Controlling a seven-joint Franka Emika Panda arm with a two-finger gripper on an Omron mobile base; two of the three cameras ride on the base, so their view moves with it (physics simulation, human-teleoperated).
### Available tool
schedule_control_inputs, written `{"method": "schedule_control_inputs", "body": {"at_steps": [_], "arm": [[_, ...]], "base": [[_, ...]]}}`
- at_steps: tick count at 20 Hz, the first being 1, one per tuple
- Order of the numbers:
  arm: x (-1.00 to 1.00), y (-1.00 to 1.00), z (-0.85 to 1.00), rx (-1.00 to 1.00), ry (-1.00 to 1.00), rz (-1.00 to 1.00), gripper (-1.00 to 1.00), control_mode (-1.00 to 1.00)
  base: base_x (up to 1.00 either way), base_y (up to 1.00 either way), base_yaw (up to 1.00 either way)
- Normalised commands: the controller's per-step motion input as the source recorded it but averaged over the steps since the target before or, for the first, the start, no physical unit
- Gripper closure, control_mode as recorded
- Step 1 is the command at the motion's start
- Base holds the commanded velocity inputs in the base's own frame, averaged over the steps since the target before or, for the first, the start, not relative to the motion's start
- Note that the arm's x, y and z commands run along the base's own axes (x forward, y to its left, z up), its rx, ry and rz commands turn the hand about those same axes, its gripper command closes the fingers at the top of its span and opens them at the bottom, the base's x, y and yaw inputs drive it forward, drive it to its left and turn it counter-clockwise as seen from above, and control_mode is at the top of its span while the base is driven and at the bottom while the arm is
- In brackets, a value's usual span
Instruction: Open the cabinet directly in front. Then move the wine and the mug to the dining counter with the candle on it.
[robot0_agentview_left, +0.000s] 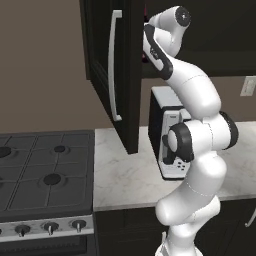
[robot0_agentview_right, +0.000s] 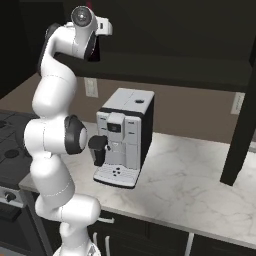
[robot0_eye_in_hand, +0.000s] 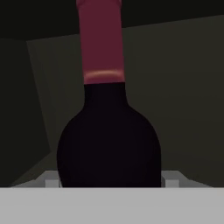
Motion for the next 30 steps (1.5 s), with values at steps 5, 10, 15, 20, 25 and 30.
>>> {"method": "schedule_control_inputs", "body": {"at_steps": [5, 10, 15, 20, 25, 30], "arm": [[0.0, 0.0, 0.0, 0.0, 0.0, 0.0, 1.0, -1.0], [-0.01, 0.0, 0.02, 0.0, -0.04, 0.0, 1.0, -1.0], [0.0, 0.0, 0.05, 0.0, -0.08, -0.02, 1.0, -1.0], [-0.06, 0.0, 0.0, 0.0, -0.04, 0.0, 1.0, -1.0], [-0.47, -0.02, 0.03, 0.0, -0.26, 0.0, 1.0, -1.0], [-0.2, 0.0, 0.0, 0.0, 0.0, 0.0, 1.0, -1.0]], "base": [[0.0, 0.0, 0.0], [0.0, 0.0, 0.0], [0.0, 0.0, 0.0], [0.0, 0.0, 0.0], [0.0, 0.0, 0.0], [0.0, 0.0, 0.0]]}}
